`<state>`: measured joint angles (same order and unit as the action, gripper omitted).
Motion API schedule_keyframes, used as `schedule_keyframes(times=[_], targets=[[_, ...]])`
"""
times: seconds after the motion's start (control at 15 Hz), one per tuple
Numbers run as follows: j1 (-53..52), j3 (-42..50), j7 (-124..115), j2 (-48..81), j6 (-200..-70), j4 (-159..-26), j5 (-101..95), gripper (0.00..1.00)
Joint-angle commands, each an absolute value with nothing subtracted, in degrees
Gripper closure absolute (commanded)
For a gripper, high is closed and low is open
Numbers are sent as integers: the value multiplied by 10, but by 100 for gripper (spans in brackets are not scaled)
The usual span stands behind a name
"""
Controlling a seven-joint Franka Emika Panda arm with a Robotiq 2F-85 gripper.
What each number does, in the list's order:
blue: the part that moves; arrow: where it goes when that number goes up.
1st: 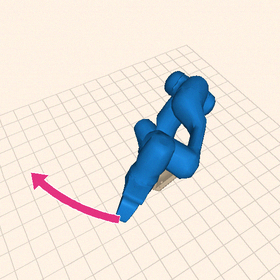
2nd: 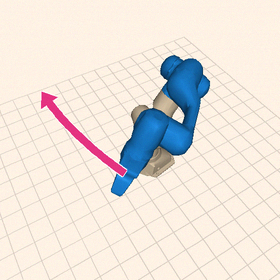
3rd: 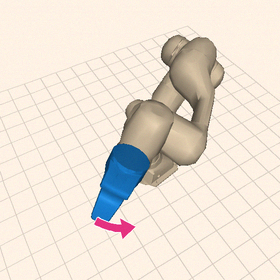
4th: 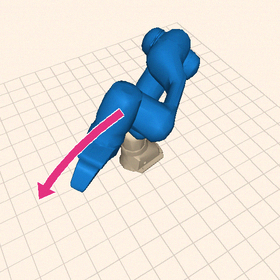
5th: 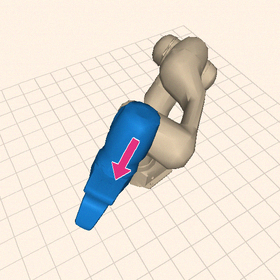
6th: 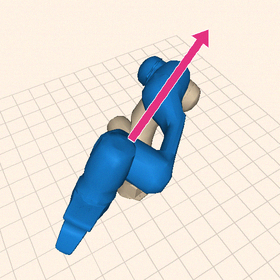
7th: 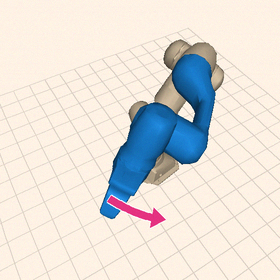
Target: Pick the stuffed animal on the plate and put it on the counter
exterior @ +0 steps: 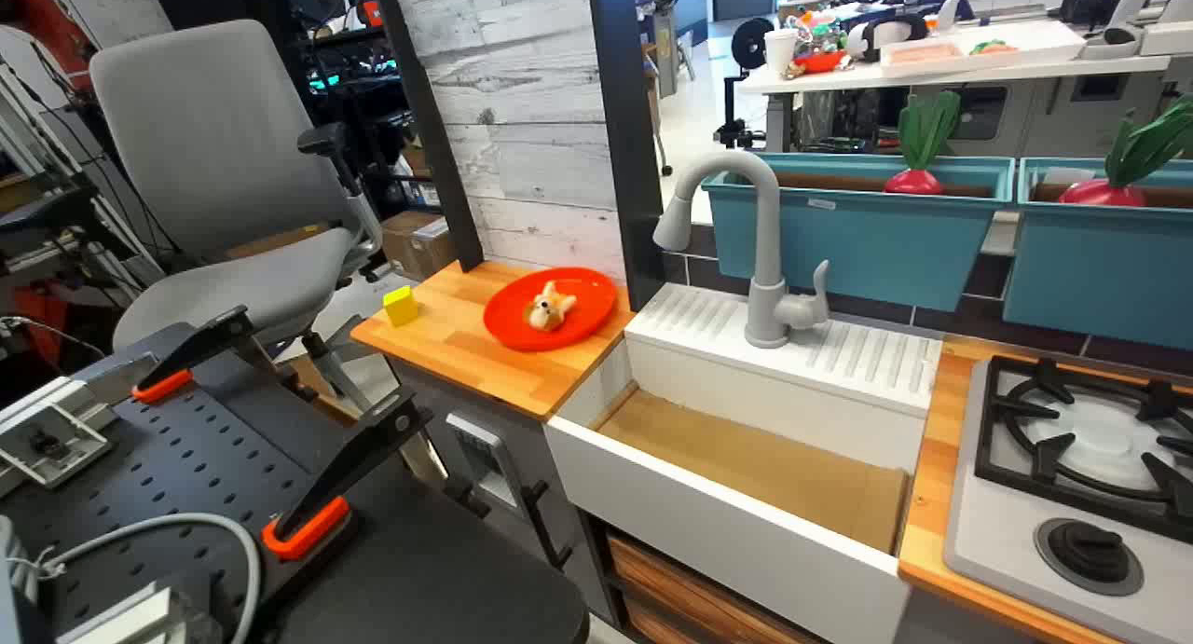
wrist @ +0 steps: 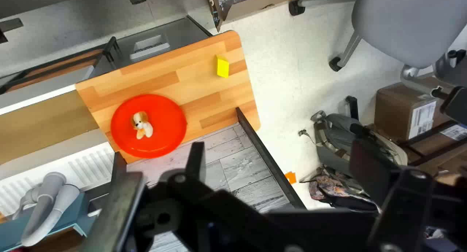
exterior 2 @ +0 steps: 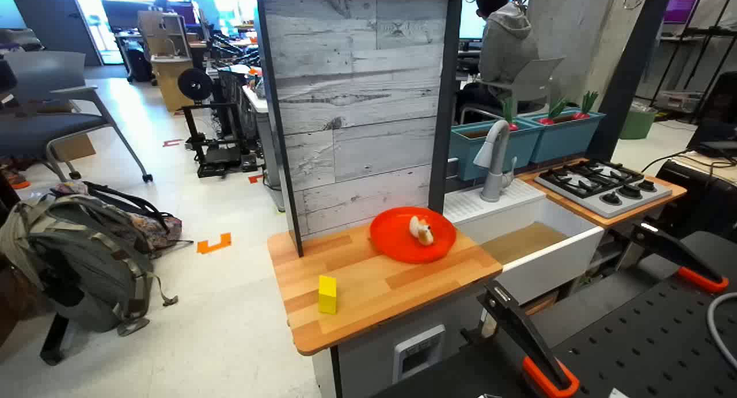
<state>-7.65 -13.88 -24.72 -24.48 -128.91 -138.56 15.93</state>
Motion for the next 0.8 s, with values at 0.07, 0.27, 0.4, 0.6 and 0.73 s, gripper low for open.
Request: schedule_keyframes(times=[0.07, 0.27, 0.4, 0.6, 0.73], targets=[[-79, -136, -248, -245, -1288, -1383, 157, 0], [-79, -136, -248, -245, -1288, -1383, 157, 0], [-79, -136, -248, -245, -1288, -1383, 157, 0], [-79, -136, -248, -245, -1288, -1383, 157, 0], [-75, -133, -249, -232, -1276, -1377, 155, 0]])
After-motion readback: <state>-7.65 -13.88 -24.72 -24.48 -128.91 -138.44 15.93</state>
